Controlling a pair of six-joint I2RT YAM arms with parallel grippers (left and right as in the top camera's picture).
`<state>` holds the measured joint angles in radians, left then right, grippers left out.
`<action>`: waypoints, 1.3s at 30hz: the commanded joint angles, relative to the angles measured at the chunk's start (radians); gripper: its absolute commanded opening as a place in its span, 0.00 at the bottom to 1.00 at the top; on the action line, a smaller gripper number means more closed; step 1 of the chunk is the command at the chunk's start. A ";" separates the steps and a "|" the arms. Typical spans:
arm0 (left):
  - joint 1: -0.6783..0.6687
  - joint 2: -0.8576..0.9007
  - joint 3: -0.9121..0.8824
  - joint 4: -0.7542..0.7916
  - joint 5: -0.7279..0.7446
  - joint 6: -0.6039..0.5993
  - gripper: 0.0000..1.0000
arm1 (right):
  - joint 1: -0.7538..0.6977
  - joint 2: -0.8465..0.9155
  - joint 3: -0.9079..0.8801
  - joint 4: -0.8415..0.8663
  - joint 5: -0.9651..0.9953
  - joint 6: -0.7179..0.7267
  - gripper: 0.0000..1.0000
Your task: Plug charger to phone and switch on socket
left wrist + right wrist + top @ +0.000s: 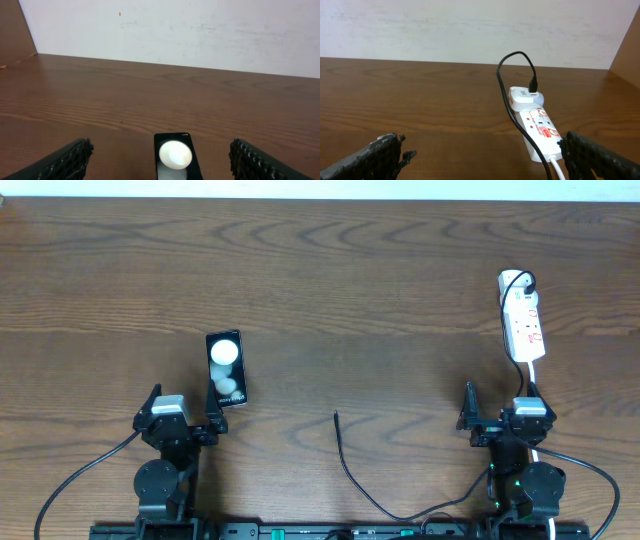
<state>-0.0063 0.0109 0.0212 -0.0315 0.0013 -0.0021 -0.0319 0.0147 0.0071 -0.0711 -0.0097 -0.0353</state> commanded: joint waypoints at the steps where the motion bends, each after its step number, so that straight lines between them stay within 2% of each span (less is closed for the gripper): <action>1: 0.006 -0.007 -0.017 -0.042 -0.010 0.006 0.89 | 0.013 -0.010 -0.001 -0.005 0.011 0.013 0.99; 39: 0.006 -0.007 -0.016 -0.042 -0.010 0.006 0.89 | 0.036 -0.010 -0.001 -0.005 0.007 0.012 0.99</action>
<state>-0.0063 0.0109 0.0216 -0.0311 0.0013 -0.0025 -0.0071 0.0147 0.0071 -0.0711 -0.0074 -0.0353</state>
